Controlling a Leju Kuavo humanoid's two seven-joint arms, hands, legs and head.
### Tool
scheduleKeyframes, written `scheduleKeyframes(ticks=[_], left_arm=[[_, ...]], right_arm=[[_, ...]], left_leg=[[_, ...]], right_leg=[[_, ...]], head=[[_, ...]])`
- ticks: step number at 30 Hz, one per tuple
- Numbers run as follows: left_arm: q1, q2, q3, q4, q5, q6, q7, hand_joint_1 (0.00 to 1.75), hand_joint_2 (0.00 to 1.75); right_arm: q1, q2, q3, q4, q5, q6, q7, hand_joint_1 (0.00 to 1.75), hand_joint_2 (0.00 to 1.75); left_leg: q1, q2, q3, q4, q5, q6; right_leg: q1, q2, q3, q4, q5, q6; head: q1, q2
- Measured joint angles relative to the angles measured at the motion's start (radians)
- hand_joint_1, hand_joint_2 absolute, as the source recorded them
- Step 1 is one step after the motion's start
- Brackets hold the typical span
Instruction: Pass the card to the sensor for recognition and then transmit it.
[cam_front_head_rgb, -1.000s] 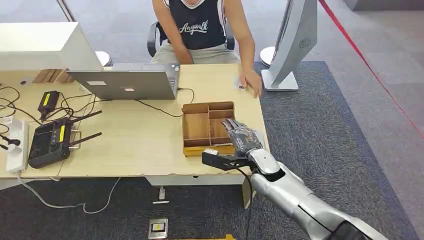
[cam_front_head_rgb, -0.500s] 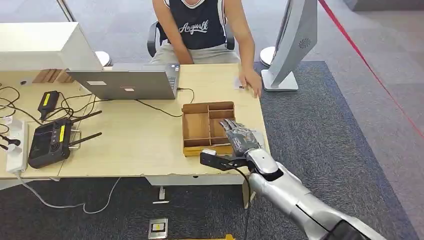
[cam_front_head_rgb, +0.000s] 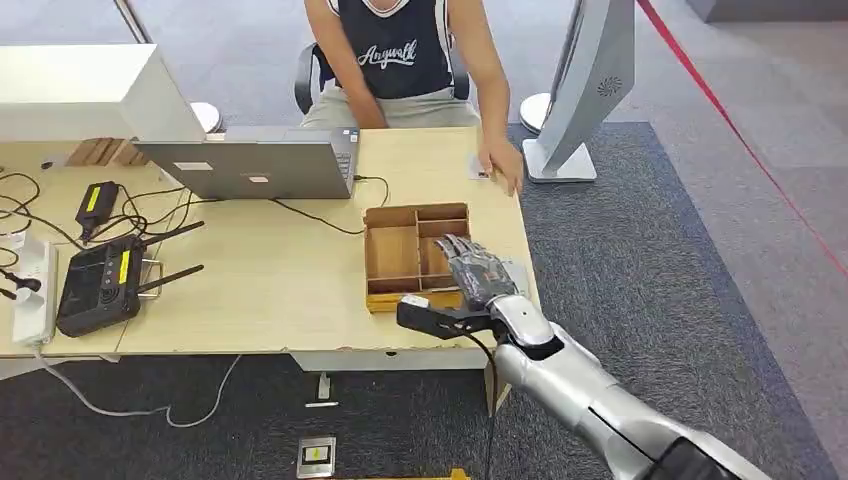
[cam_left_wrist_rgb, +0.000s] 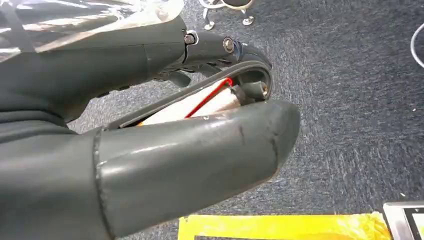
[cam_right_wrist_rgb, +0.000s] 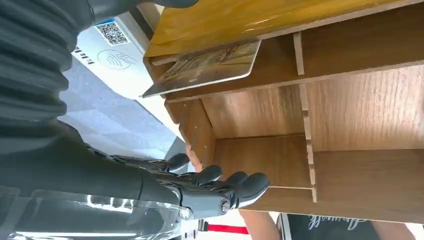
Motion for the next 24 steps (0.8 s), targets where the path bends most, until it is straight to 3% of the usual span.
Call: scheduleKeyframes(ticks=[16,17,19,24], left_arm=[[0.000,0.000,0.000,0.000,-0.001,0.000,-0.001,0.00,0.00],[0.000,0.000,0.000,0.000,-0.001,0.000,-0.002,0.00,0.00],[0.000,0.000,0.000,0.000,-0.001,0.000,-0.004,0.00,0.00],[0.000,0.000,0.000,0.000,0.000,0.000,-0.005,0.00,0.00]], right_arm=[[-0.003,0.007,0.000,0.018,0.000,-0.006,-0.008,0.05,1.75],[-0.003,0.007,0.000,0.019,0.000,-0.006,-0.009,1.57,1.75],[-0.004,0.008,0.000,0.022,-0.005,-0.006,-0.010,1.75,1.75],[-0.005,0.013,0.000,0.039,-0.017,-0.005,-0.027,1.75,1.75]], left_leg=[[0.000,0.000,0.000,0.000,0.000,0.000],[0.000,0.000,0.000,0.000,0.000,0.000],[0.000,0.000,0.000,0.000,0.000,0.000],[0.000,0.000,0.000,0.000,0.000,0.000]], right_leg=[[0.000,0.000,0.000,0.000,0.000,0.000],[0.000,0.000,0.000,0.000,0.000,0.000],[0.000,0.000,0.000,0.000,0.000,0.000],[0.000,0.000,0.000,0.000,0.000,0.000]], head=[[0.000,0.000],[0.000,0.000],[0.000,0.000],[0.000,0.000]])
